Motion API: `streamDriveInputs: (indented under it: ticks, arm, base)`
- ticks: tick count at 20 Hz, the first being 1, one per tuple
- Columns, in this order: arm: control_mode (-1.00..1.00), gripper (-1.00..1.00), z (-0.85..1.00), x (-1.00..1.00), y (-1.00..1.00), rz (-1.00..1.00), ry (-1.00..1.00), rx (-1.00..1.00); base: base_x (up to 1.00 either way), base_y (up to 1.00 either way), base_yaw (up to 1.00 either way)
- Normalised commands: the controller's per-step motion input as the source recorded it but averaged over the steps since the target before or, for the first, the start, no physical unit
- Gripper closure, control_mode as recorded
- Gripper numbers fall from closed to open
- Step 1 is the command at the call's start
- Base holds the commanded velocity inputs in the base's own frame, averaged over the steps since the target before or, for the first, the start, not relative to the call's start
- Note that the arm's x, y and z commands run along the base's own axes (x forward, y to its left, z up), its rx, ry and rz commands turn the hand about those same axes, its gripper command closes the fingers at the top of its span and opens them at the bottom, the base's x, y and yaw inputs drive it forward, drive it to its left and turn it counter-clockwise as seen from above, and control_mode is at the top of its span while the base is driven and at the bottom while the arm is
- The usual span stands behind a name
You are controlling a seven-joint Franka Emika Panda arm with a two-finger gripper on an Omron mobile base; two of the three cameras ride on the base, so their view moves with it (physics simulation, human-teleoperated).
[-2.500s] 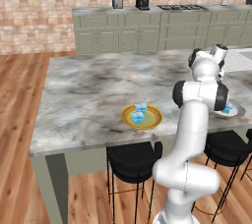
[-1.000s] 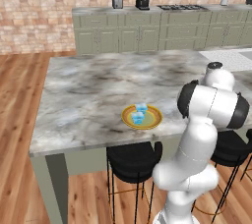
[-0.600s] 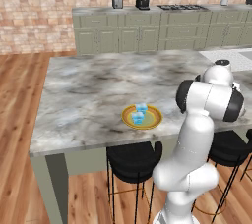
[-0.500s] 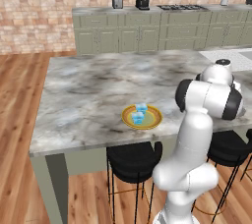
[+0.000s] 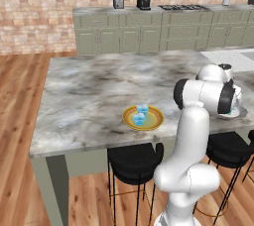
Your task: Place two yogurt containers on each plate.
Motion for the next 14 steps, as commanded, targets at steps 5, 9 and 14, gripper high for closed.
streamDriveInputs:
  ticks: [5, 9, 14]
  arm:
    - [-1.0, 1.0, -0.36, 0.32, -0.14, 0.0, 0.0, 0.0]
    - [-1.0, 1.0, -0.37, 0.31, -0.14, 0.0, 0.0, 0.0]
    - [-1.0, 1.0, -0.37, 0.18, -0.18, 0.0, 0.01, 0.0]
  base:
    - [0.0, 0.0, 0.0]
    - [0.0, 0.0, 0.0]
    - [0.0, 0.0, 0.0]
